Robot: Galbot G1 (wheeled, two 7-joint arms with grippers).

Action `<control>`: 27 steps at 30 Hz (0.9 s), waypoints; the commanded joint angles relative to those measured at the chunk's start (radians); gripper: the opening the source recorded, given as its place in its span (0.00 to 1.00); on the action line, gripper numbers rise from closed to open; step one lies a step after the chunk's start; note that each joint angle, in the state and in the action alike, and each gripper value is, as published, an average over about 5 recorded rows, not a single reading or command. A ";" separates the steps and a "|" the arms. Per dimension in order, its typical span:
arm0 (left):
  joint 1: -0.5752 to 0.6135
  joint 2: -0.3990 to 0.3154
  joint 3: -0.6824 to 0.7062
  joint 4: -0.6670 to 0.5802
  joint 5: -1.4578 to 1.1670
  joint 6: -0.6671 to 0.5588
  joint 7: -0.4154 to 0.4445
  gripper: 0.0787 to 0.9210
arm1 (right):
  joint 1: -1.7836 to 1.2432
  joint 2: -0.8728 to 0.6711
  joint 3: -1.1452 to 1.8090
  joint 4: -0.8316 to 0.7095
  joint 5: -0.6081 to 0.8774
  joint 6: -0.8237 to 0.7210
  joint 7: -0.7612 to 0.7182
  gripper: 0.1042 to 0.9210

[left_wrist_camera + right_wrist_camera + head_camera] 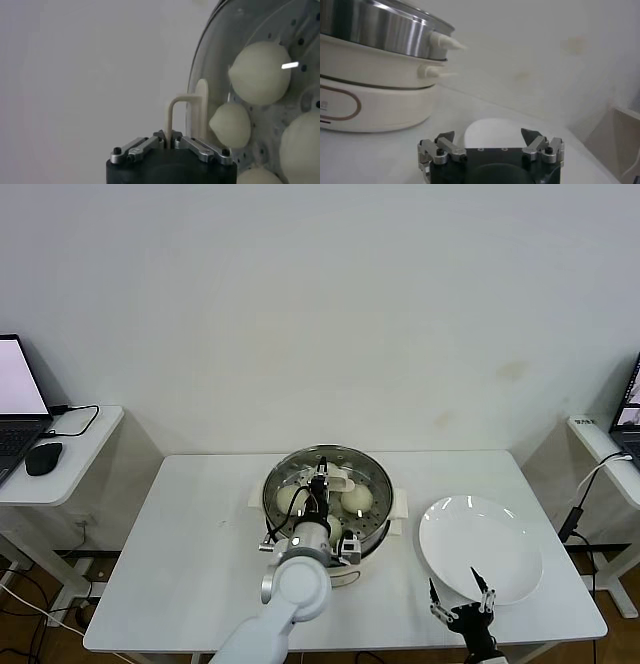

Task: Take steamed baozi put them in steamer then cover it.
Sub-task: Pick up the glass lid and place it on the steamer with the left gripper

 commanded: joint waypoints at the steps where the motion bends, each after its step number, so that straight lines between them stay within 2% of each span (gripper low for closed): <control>1: 0.002 -0.001 0.003 -0.007 -0.003 0.001 0.003 0.07 | 0.000 0.001 -0.001 -0.001 -0.002 0.000 -0.001 0.88; 9: 0.006 -0.005 0.000 -0.017 -0.003 -0.001 -0.012 0.07 | -0.002 0.001 -0.002 0.000 -0.004 0.000 -0.003 0.88; 12: 0.012 0.000 -0.001 -0.036 -0.003 -0.001 -0.011 0.10 | -0.002 0.002 -0.004 0.000 -0.006 0.000 -0.004 0.88; 21: 0.121 0.035 -0.010 -0.160 -0.009 -0.007 -0.030 0.40 | -0.004 0.002 -0.007 0.000 -0.011 0.000 -0.005 0.88; 27: 0.231 0.111 -0.030 -0.298 -0.100 -0.023 -0.077 0.60 | -0.009 0.002 -0.007 0.001 -0.016 0.001 -0.006 0.88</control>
